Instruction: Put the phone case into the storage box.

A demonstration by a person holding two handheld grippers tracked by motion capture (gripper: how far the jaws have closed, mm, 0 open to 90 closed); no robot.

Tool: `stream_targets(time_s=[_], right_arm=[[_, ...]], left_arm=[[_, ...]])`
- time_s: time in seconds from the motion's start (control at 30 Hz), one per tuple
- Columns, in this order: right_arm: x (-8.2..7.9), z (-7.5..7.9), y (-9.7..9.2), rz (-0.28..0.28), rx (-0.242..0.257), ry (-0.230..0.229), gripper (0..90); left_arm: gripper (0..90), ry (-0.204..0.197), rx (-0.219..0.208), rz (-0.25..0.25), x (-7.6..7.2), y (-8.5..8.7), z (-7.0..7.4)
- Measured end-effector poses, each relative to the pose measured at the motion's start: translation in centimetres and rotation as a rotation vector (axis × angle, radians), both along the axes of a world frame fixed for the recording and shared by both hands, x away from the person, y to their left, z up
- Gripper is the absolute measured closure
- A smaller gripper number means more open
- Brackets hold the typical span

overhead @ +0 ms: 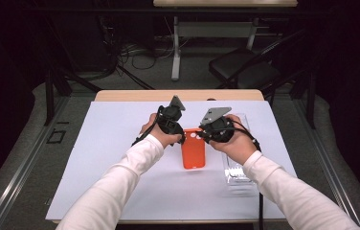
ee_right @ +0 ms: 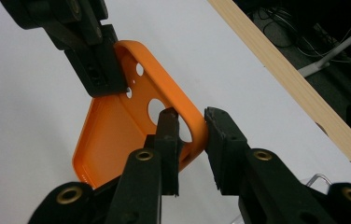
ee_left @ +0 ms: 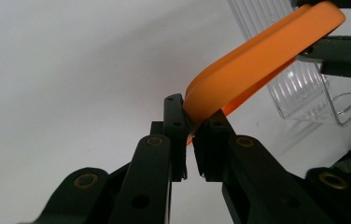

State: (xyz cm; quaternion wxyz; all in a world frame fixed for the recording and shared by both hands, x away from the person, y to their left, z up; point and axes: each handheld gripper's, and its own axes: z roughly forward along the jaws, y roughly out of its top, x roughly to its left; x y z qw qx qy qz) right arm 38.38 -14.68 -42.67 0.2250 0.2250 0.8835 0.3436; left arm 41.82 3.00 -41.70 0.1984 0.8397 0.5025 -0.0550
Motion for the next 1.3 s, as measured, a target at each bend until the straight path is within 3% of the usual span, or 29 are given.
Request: stream_targets(time_s=[0.57, 1.07, 1.3], right_arm=[[-0.2, -0.02, 0.22, 0.011, -0.044, -0.02, 79.5], [0.02, 0.18, 0.02, 0.033, -0.037, -0.009, 80.0], [0.21, 0.15, -0.23, 0.044, -0.024, 0.004, 80.0]], left_arm=[[83.8, -0.009, 0.018, -0.009, -0.07, -0.12, -0.08], [81.3, -0.015, 0.009, -0.028, -0.09, 0.04, -0.01], [75.8, -0.027, -0.001, -0.051, -0.31, 0.14, 0.18]])
